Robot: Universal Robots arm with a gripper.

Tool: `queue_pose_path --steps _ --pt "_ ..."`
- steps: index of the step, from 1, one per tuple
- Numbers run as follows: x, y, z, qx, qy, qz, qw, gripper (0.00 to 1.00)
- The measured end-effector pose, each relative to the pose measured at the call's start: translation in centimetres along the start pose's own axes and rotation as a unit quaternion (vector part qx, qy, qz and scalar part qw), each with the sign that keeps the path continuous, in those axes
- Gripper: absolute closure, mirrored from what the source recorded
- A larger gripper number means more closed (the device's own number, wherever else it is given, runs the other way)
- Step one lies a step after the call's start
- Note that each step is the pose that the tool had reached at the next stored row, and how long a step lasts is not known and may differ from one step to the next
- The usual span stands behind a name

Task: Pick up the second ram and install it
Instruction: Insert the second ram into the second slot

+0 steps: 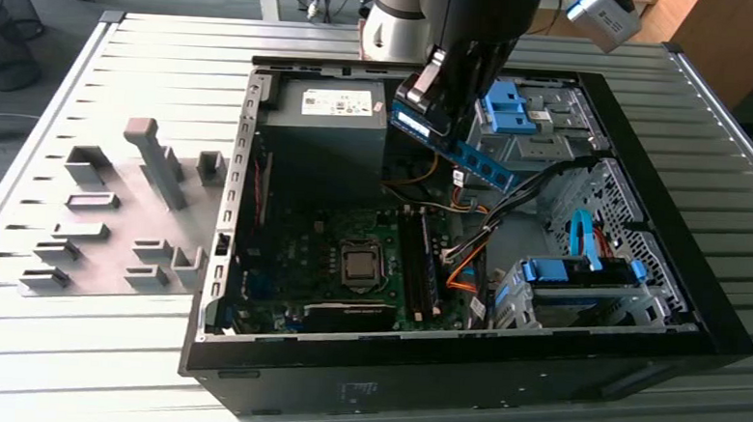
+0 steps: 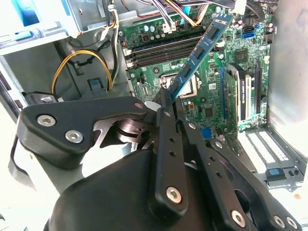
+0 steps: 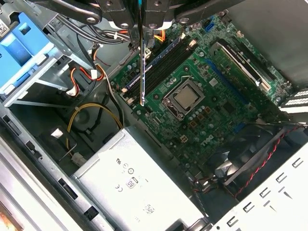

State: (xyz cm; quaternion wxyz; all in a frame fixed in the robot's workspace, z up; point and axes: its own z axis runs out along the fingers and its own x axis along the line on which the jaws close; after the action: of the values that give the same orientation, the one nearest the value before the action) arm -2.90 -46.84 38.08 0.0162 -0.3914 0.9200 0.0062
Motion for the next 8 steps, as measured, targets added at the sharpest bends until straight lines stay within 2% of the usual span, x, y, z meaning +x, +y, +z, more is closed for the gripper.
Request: queue_pose_path --steps 8 --pt "0.00 0.00 0.00 0.0000 0.0000 0.001 1.0000 0.86"
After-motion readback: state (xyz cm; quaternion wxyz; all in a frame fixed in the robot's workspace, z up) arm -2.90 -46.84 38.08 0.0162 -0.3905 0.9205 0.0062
